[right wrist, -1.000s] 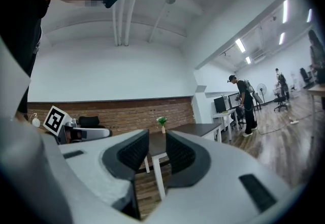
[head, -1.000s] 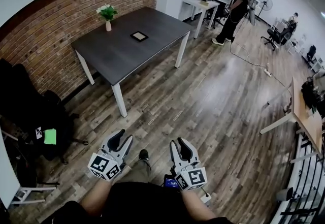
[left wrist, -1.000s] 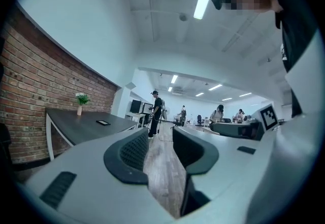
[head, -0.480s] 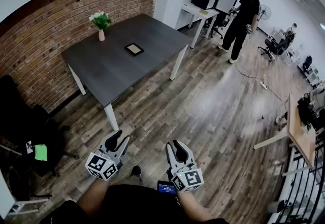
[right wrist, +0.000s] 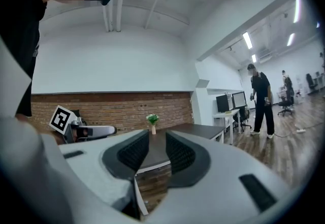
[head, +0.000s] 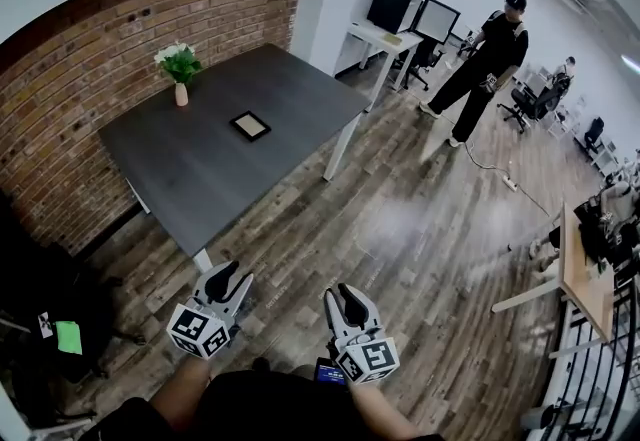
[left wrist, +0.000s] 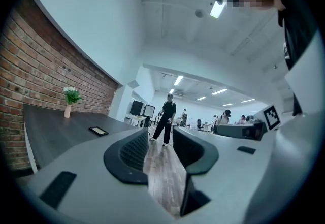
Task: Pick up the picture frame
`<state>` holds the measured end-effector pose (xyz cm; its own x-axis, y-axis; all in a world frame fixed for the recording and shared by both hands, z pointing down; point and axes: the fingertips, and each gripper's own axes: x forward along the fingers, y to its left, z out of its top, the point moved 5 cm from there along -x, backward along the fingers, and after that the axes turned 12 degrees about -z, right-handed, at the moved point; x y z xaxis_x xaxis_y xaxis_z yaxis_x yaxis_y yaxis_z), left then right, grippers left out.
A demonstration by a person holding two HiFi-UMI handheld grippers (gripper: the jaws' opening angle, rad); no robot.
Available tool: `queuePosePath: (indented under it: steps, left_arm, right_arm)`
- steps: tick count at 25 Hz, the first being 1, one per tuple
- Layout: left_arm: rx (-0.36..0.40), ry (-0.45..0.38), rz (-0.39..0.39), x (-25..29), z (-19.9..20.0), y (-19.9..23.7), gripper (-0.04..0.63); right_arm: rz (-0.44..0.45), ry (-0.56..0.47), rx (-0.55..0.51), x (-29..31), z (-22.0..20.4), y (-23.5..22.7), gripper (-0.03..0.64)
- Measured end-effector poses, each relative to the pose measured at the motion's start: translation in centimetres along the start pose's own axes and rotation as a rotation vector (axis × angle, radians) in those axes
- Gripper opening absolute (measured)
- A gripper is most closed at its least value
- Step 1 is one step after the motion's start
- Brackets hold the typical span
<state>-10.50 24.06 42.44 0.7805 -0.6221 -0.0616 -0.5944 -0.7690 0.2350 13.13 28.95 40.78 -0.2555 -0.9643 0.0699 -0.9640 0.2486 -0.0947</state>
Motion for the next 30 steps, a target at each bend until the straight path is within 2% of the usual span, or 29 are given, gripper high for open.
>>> queuePosePath:
  steps: [8, 14, 20, 25, 30]
  left_arm:
    - [-0.027, 0.031, 0.011, 6.0, -1.6, 5.4, 0.133]
    - [-0.032, 0.048, 0.036, 13.6, -1.7, 9.3, 0.133]
    - [-0.066, 0.032, 0.11, 22.8, -0.3, 13.2, 0.133]
    - [-0.039, 0.03, 0.152, 30.8, 0.8, 16.1, 0.133]
    - [-0.03, 0.032, 0.219, 35.1, 0.8, 18.4, 0.133]
  right_arm:
    - [0.001, -0.019, 0.009, 7.2, -0.3, -4.1, 0.107]
    - [0.038, -0.013, 0.028, 14.7, -0.4, -9.3, 0.107]
    - [0.135, 0.017, 0.039, 23.4, 1.4, -15.8, 0.107]
    - [0.212, 0.015, 0.051, 30.2, 2.5, -21.3, 0.107]
    - [0.294, 0.019, 0.055, 35.7, 2.7, -24.5, 0.107]
